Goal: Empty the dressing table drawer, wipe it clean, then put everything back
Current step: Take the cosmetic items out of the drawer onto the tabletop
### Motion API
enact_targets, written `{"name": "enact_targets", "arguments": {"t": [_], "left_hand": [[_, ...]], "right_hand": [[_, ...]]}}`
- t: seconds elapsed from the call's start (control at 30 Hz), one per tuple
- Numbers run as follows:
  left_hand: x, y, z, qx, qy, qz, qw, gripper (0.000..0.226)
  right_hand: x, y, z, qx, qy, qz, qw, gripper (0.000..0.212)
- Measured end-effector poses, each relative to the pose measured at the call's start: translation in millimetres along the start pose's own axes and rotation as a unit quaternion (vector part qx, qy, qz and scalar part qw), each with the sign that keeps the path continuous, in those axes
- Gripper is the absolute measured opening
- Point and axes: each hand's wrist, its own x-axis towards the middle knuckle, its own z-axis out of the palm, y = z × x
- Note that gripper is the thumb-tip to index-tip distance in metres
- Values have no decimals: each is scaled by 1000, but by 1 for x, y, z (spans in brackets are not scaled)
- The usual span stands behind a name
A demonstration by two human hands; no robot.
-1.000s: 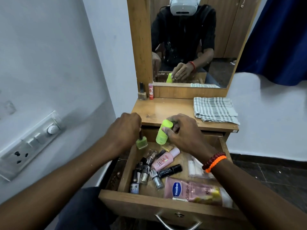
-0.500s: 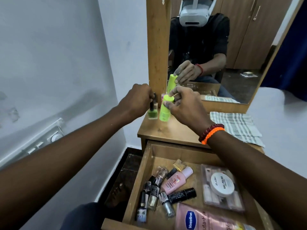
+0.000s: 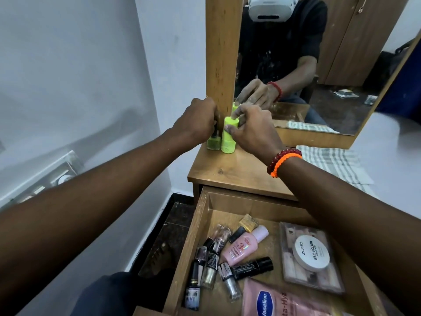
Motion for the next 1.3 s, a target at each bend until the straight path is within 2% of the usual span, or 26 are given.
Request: {"name": "enact_targets", "arguments": {"t": [0.2, 0.37, 0.47, 0.53, 0.6, 0.67, 0.73, 0.8, 0.87, 0.93, 1.07, 1.2, 1.3], "left_hand": [[3, -7, 2, -18, 0, -13, 1000, 20], [-18, 8, -10, -5, -8, -16, 1000, 17], [-56, 31, -19, 39, 22, -23, 999, 15], [-96, 53, -19, 53, -44, -27, 997, 14], [-136, 70, -8, 43, -165, -35, 985, 4], [-162, 78, 9, 43, -247, -46, 967, 14], [-172, 76, 26, 45, -280, -67, 957, 15], [-181, 75, 39, 48, -289, -89, 952, 6], [-188, 74, 48, 59, -290, -103, 950, 21], [-191, 72, 52, 65, -287, -112, 949, 26], [-193, 77, 55, 70, -275, -118, 952, 27], [-201, 84, 63, 129, -266, -98, 950, 28], [-204, 85, 64, 130, -256, -96, 953, 26]], "right_hand": [[-6, -3, -2, -1, 1, -5, 1000, 35], [-23, -6, -12, -23, 23, -25, 999, 49], [-50, -9, -28, -3, 56, -54, 997, 35], [-80, -7, -41, 16, 54, -89, 994, 19], [-114, -2, -50, 19, 3, -91, 996, 10], [-145, 5, -58, 13, -89, -61, 994, 6], [-167, 17, -58, -22, -202, -21, 979, 6], [-184, 30, -54, -77, -270, 14, 960, 12], [-194, 43, -49, -105, -285, 30, 952, 26], [-199, 51, -42, -122, -288, 29, 949, 33], [-200, 52, -32, -150, -310, 19, 939, 35], [-199, 53, -31, -167, -308, 6, 937, 25], [-198, 56, -37, -188, -329, 4, 925, 30]]}}
